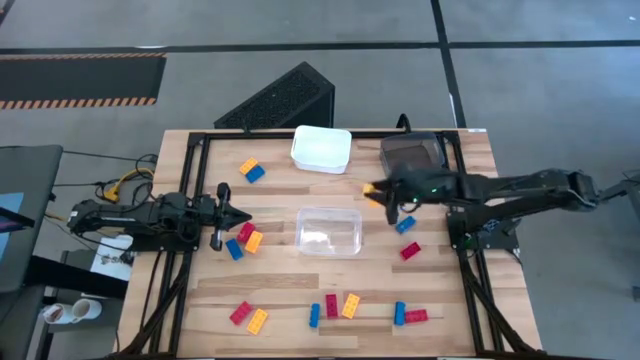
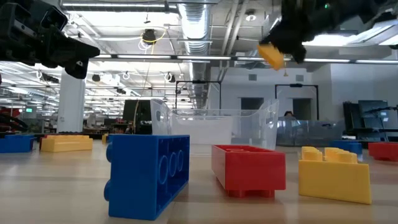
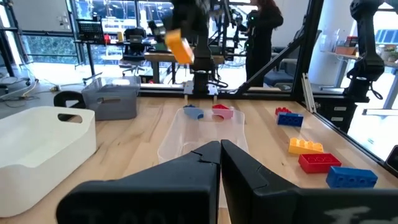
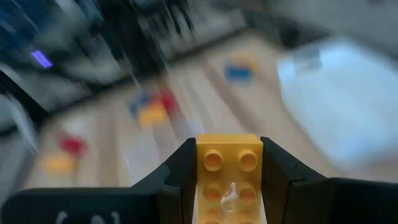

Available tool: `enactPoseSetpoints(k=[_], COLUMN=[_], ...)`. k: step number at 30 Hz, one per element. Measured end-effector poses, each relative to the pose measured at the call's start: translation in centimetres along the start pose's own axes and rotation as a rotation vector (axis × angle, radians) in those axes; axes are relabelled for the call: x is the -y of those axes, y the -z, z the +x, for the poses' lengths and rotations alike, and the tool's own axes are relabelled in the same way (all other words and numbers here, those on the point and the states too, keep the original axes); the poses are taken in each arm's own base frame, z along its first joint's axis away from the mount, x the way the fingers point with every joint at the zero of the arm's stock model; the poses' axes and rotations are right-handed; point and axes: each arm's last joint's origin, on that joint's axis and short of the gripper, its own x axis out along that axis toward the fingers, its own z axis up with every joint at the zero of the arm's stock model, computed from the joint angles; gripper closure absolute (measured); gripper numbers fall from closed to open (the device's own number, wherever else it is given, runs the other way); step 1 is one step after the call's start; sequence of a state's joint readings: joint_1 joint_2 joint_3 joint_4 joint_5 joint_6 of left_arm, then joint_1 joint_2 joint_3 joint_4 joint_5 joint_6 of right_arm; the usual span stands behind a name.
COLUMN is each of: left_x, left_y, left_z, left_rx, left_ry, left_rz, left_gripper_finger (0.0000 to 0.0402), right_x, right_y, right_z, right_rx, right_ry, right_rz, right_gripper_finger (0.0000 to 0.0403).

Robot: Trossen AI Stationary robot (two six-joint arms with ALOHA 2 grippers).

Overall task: Sort & place blocks by color
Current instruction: Put the middle right yellow block into the black bin

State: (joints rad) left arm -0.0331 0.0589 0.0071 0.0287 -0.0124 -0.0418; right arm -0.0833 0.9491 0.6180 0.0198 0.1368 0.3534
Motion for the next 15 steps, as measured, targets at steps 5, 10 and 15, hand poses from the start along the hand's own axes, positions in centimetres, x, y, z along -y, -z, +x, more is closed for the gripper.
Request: enactPoseSetpoints(k=[5, 10, 15], left_x=[0.0, 0.0, 0.0], left_y=[0.0, 0.0, 0.0], left_z=[0.0, 0.0, 0.0], left_rx=[0.000, 0.000, 0.000], left_ry=[0.000, 0.000, 0.000], left_rz=[0.000, 0.000, 0.000], left_gripper_finger=[0.0401, 0.0401, 0.0402], right_x=[0.7, 1.6, 4.4], right_y=[-1.2, -0.4, -0.2], right_z=[-0.2, 0.3, -0.7], right_rx=[0.170, 0.213, 0.280], right_ry=[-0.082, -0.059, 0.096], right_rz=[-0.009, -0.045, -0.027], right_gripper_finger=[0.0274, 0.0274, 0.0272])
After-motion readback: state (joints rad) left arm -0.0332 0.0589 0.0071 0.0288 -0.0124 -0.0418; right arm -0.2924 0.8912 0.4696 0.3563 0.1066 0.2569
